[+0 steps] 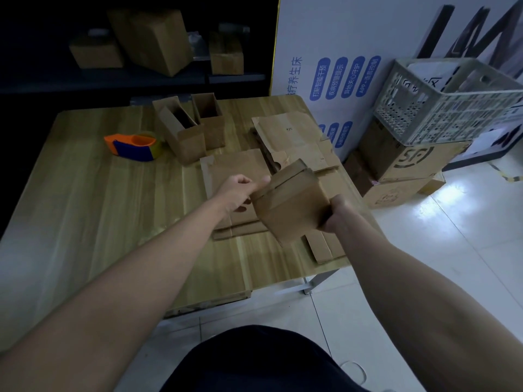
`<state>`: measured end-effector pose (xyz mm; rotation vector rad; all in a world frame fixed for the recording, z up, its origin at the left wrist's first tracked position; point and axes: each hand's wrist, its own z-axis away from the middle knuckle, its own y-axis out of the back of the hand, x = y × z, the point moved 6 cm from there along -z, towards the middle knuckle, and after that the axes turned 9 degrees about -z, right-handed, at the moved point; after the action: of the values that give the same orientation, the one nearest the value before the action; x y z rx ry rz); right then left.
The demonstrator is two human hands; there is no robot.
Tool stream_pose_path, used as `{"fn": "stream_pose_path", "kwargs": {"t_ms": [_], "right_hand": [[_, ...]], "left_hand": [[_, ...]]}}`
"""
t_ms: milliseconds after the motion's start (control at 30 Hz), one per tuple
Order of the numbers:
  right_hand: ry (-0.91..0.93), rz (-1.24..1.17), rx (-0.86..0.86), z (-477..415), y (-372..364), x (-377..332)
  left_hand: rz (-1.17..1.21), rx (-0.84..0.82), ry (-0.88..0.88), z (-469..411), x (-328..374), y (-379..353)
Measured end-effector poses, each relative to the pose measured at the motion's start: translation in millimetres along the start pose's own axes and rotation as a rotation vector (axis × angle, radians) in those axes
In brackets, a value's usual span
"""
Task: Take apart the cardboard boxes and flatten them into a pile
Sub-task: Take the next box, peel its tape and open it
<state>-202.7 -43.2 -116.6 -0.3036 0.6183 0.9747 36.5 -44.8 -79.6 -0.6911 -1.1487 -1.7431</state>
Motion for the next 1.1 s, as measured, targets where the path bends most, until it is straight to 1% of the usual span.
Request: {"fn": "stream_pose_path", "kwargs": {"t_ms": [67,133,200,233,333,400,433,500,533,567,600,633,667,700,733,800,833,867,900,967,1067,1100], "right_hand": [[-0.011,-0.041,-0.011,-1,-1,5],[-0.018,-0.055,-0.028,1,-5,11],[-0.021,-0.054,-0.040,3,-8,15],[-0.030,-0.069,-0.043,5,-7,16],[-0.071,-0.142,-0.059,2,-5,19],[-0.054,-0.114,-0.076,2,-8,15],[-0.005,-0.026,-0.073,1,-10,10],[0.172,0.182,-0.065,2,-15,-7],[0.298,0.232,-0.084,5,-20,-21],[0.444,0.268,-0.138,13,-28,-36],[0.611,0.322,-0.210,24,-37,-51],[0.780,0.427,-0.288,39,-47,-65],[0.926,0.594,-0.352,54,-59,-74],[1.030,0.821,-0.397,67,-73,-77],[1.089,1.087,-0.426,77,-86,-74],[1.106,1.555,-0.458,83,-107,-56],[1.098,1.706,-0.448,81,-112,-45],[1.096,1.800,-0.420,73,-115,-35],[1.104,1.849,-0.379,66,-117,-27],[1.157,1.825,-0.321,60,-117,-19],[1.182,1.686,-0.363,58,-117,-23],[1.181,1.669,-0.382,58,-119,-24]], "left_hand": [[-0.116,-0.022,-0.014,2,3,-4],[-0.225,0.052,-0.040,0,7,-4],[-0.277,0.154,-0.066,-4,10,1],[-0.245,0.196,-0.069,-5,10,5],[0.020,0.275,-0.053,-6,8,14],[0.134,0.325,-0.037,-6,6,18],[0.164,0.361,-0.023,-6,4,21],[0.146,0.448,-0.023,-9,4,27],[0.111,0.491,-0.037,-9,5,31],[0.072,0.532,-0.050,-8,8,34],[0.027,0.563,-0.060,-7,10,37],[-0.008,0.581,-0.071,-7,13,38],[-0.039,0.591,-0.084,-6,15,37],[-0.064,0.590,-0.088,-5,17,36],[-0.086,0.590,-0.089,-3,20,34],[-0.078,0.582,-0.086,-3,22,30],[-0.052,0.574,-0.084,-2,23,29],[-0.025,0.568,-0.093,-3,23,28],[0.008,0.553,-0.098,-2,22,28],[0.119,0.514,-0.070,-4,15,29],[0.464,0.509,0.075,-5,-13,42],[0.488,0.523,0.098,-3,-19,47]]}}
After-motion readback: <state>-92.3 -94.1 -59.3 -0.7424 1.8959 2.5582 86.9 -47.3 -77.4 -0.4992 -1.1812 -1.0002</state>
